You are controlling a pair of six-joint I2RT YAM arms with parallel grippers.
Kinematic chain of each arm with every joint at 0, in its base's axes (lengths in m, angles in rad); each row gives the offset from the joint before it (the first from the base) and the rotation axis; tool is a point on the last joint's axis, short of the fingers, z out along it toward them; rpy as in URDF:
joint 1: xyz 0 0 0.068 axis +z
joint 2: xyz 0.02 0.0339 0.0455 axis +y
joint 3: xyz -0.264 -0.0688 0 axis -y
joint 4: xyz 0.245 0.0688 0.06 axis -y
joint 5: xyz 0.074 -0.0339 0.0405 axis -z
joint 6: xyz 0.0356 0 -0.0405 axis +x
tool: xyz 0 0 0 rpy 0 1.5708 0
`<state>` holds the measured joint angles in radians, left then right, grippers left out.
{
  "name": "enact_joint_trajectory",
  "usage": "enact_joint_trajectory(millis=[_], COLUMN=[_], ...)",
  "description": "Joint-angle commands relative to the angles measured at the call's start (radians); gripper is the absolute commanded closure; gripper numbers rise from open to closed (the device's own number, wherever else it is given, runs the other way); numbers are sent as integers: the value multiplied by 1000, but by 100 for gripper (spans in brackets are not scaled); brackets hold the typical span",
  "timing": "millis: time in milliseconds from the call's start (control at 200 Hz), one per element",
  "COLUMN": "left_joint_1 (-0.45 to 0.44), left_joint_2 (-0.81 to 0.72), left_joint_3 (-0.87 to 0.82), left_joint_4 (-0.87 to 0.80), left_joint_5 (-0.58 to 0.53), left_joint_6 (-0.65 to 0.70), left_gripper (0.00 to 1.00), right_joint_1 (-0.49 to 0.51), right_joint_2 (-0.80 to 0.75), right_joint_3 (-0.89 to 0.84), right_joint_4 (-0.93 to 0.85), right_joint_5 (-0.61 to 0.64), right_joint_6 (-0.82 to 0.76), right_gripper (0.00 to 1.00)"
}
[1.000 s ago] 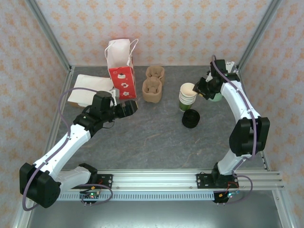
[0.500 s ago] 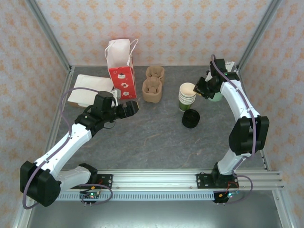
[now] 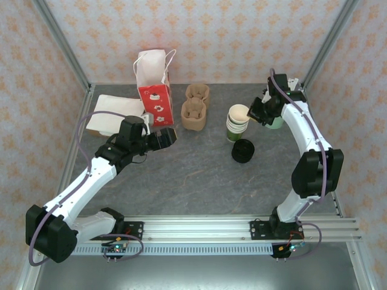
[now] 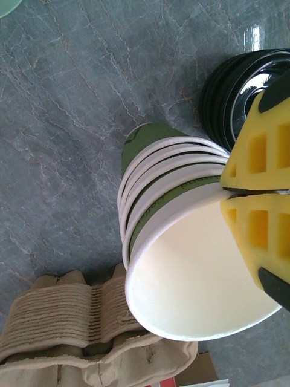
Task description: Pack the takeout coffee
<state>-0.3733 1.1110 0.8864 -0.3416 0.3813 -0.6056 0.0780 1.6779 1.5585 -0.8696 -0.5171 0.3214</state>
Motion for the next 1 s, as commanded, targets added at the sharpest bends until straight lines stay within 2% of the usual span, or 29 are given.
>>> enact_joint_trajectory(millis=[0, 390, 561, 716, 996], left_joint_1=[-7, -7, -7, -8, -8], left_joint_2=[-5, -36, -59, -80, -117], left_joint_3=[39, 65, 86, 91, 91], left_joint_4=[-6, -20, -41, -55, -73], left_joint_5=[-27, -53, -75, -98, -144], left_joint_6=[-3, 1, 10, 17, 12], left_gripper=[3, 2, 2, 2, 1], right_joint_1=[6, 9, 45, 142, 379], right_joint_2=[-46, -136, -204, -270, -329], right_joint_3=[53, 142, 163, 139, -32], right_joint_4=[-28, -105, -159, -182, -74], right_joint_5=[-7, -10, 9, 58, 108], right_joint_6=[4, 13, 18, 44, 166], right_gripper=[93, 94, 94, 94, 94])
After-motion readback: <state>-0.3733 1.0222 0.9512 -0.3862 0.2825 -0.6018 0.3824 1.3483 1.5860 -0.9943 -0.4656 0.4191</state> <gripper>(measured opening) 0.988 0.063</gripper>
